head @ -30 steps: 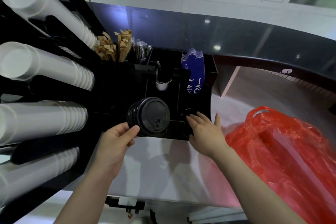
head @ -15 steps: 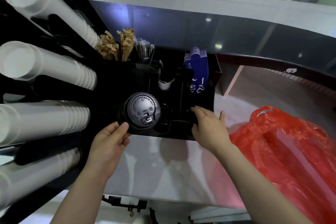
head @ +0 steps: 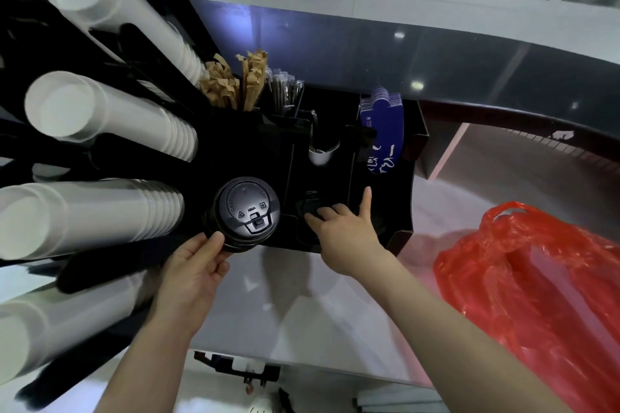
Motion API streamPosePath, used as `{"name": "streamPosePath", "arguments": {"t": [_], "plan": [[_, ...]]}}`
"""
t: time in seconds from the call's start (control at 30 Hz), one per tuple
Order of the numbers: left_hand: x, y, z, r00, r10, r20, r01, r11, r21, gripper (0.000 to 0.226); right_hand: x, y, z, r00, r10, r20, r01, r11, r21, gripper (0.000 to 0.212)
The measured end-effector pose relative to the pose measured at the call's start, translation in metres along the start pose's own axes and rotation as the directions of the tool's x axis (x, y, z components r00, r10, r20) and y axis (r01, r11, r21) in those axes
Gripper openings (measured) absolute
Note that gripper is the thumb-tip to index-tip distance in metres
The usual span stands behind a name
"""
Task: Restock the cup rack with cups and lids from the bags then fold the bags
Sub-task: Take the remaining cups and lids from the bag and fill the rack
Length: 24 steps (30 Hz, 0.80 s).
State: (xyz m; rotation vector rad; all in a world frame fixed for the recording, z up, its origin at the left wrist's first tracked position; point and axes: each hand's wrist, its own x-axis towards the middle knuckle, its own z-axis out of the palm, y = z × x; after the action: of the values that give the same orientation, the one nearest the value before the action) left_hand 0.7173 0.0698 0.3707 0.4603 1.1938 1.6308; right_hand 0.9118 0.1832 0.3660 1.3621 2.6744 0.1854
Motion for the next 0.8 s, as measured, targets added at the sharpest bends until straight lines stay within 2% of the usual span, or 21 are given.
{"name": "streamPosePath", "arguments": {"t": [0.3, 0.5, 0.57, 0.63, 0.73, 0.8], "plan": [[-0.005, -0.005, 0.002, 0.999, -0.036, -0.006, 0.036, 0.999, 0.033, 0.016, -0.002, -0.007, 0.002, 1.000, 0.019, -0.013, -0.019, 1.000, -0.002, 0.058], [-0.009, -0.005, 0.000, 0.999, -0.034, -0.011, 0.035, 0.999, 0.025, 0.018, -0.006, -0.005, 0.003, 1.000, 0.004, -0.023, -0.003, 0.999, 0.049, 0.066], [-0.011, -0.005, 0.000, 0.999, -0.035, -0.004, 0.036, 0.999, 0.030, 0.021, -0.009, -0.003, 0.000, 0.998, 0.017, -0.055, -0.008, 0.989, 0.149, 0.069], [-0.013, -0.006, 0.002, 1.000, -0.031, 0.003, 0.031, 0.998, 0.062, 0.025, -0.014, -0.001, -0.006, 0.991, 0.045, -0.129, 0.003, 0.938, 0.347, 0.071], [-0.019, -0.008, 0.008, 0.999, 0.045, 0.027, -0.051, 0.971, 0.235, 0.025, -0.025, 0.003, -0.020, 0.978, 0.070, -0.197, 0.082, 0.740, 0.668, 0.079], [-0.025, -0.008, 0.016, 0.989, 0.133, 0.063, -0.147, 0.909, 0.389, 0.017, -0.034, 0.003, -0.028, 0.973, 0.020, -0.228, 0.166, 0.625, 0.763, 0.090]]}}
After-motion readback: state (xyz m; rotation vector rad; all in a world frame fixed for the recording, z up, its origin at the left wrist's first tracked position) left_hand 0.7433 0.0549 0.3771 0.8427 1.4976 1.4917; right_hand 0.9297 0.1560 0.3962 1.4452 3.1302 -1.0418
